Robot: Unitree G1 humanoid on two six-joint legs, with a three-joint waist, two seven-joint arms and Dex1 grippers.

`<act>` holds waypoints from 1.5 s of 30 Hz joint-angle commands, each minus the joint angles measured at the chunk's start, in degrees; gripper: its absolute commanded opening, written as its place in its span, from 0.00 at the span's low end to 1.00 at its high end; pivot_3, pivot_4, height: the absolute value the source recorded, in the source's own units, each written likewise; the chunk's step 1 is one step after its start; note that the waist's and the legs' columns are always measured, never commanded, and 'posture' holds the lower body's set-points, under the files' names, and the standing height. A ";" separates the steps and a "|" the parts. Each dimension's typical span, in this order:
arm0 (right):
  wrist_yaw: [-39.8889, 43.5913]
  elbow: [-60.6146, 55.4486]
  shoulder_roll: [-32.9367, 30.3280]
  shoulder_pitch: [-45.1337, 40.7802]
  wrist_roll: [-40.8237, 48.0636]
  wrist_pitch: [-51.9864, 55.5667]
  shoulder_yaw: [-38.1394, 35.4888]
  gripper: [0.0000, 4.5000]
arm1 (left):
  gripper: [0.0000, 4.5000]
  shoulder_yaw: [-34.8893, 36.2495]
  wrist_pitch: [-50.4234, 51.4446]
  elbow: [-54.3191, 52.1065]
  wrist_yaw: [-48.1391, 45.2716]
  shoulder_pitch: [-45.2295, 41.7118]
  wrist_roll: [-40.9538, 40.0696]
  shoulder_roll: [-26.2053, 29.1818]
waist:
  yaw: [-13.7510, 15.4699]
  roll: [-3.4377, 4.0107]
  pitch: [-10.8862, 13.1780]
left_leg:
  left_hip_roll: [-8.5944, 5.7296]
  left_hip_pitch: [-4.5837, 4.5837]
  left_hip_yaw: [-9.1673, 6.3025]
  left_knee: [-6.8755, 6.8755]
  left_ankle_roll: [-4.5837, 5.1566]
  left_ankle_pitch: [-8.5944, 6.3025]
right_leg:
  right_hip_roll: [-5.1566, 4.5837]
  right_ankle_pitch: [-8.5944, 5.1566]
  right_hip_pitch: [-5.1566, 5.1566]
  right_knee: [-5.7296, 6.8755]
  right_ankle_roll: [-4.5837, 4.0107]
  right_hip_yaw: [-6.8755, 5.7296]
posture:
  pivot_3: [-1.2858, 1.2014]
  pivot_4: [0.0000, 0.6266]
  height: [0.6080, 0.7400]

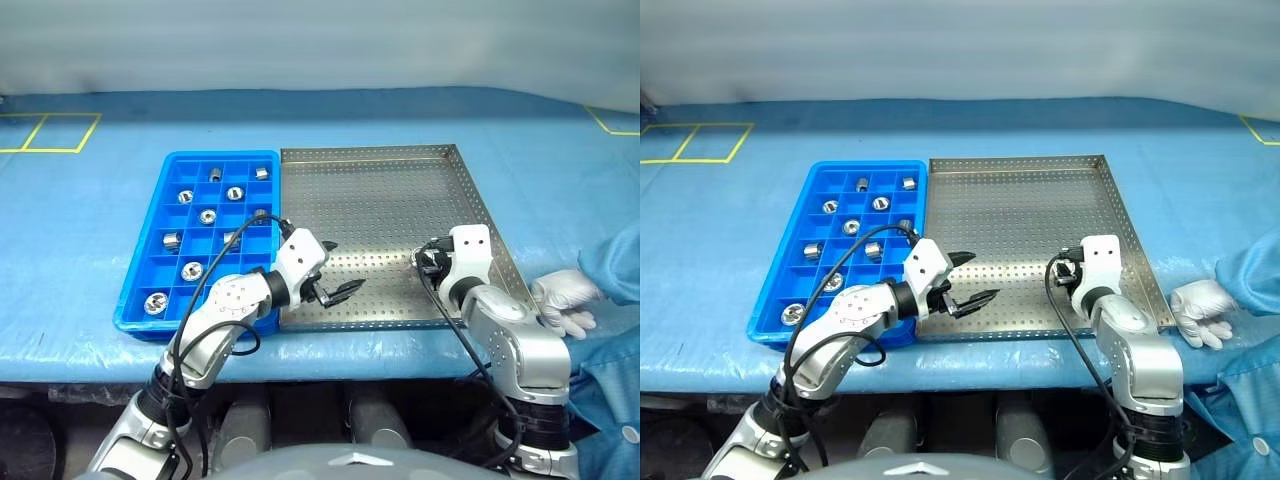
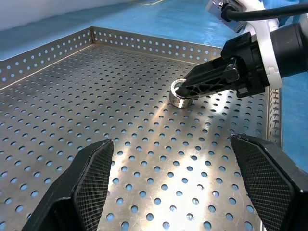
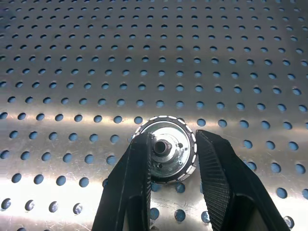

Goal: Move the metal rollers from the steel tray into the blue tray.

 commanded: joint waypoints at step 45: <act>15.62 4.34 2.82 -14.47 6.75 -11.45 21.64 0.64 | 0.94 16.38 15.45 -27.05 11.23 16.70 -0.02 11.01 | 10.54 -0.09 0.06 | -0.08 -0.27 0.05 0.00 -0.11 -0.04 | -0.18 -0.01 -0.17 -0.24 -0.01 -0.13 | 0.65 0.24 1.00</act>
